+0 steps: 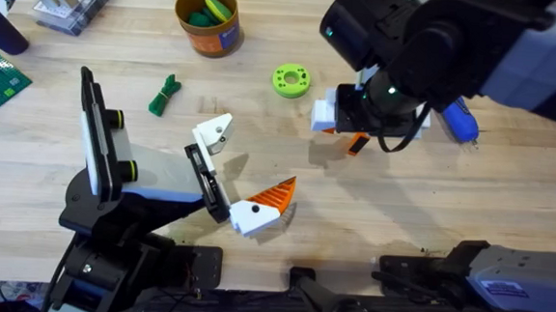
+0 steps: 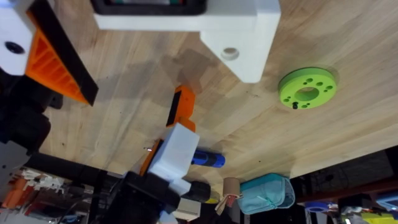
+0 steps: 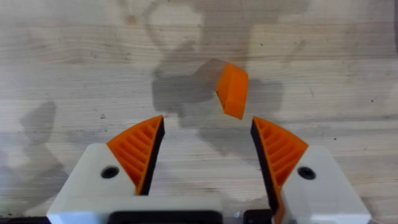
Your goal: Pick up the gripper from the table and insert it into the empty holder that is missing its gripper. Then pick up a screw, insert it into the mounting hole, and use the screwdriver to tighten it. Finally, clean up the table by picking up the vegetable and placing it into the bucket.
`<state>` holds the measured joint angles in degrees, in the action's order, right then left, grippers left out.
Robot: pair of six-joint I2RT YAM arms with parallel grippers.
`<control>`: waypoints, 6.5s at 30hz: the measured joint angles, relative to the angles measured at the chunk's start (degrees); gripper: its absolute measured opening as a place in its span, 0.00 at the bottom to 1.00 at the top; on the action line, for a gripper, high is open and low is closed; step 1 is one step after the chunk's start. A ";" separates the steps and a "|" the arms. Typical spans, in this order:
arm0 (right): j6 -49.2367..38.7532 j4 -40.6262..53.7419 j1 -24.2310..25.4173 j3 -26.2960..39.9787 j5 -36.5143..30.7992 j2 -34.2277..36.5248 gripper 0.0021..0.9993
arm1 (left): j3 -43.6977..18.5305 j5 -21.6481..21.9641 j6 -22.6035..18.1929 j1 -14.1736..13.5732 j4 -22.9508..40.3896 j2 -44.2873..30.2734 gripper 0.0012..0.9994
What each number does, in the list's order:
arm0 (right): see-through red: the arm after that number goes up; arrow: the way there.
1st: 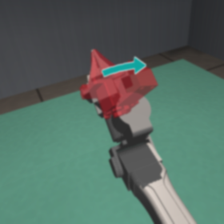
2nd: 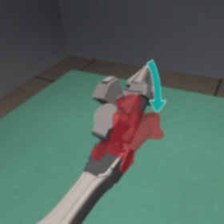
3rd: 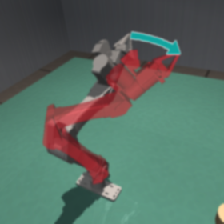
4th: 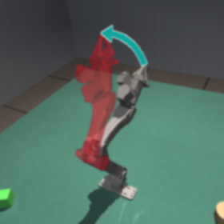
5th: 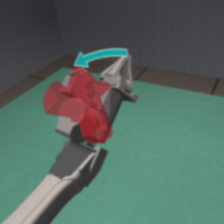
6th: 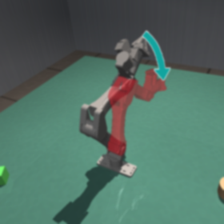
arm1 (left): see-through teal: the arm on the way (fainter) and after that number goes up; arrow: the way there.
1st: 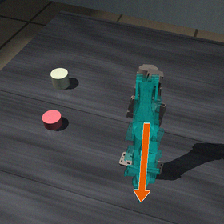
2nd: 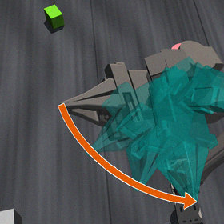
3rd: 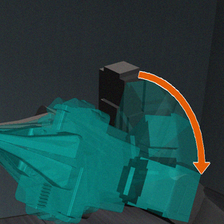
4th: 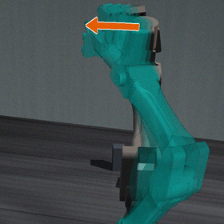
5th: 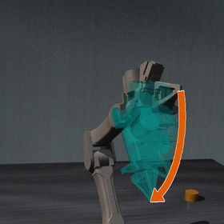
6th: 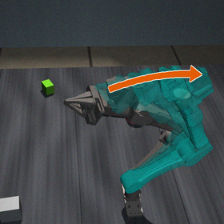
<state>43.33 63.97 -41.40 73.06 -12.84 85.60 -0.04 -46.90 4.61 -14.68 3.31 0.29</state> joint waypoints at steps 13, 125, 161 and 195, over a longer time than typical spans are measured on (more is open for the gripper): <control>10.74 8.34 -0.05 2.19 -6.60 -1.58 0.88 | -0.25 0.73 0.15 -0.07 0.27 -0.28 1.00; -31.35 -35.96 15.60 -8.93 96.96 17.88 0.01 | -0.25 3.92 0.17 0.00 0.07 -0.28 1.00; -11.72 -60.95 10.77 -8.57 99.27 23.39 0.01 | -0.25 5.23 0.38 0.37 -0.08 -0.28 1.00; 1.13 -73.36 9.58 -8.61 94.22 23.39 0.01 | -0.25 8.43 0.38 0.79 -0.19 -0.28 1.00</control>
<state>44.46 -9.39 -31.82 64.45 81.38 108.99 -0.30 -38.47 4.98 -13.88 3.11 0.01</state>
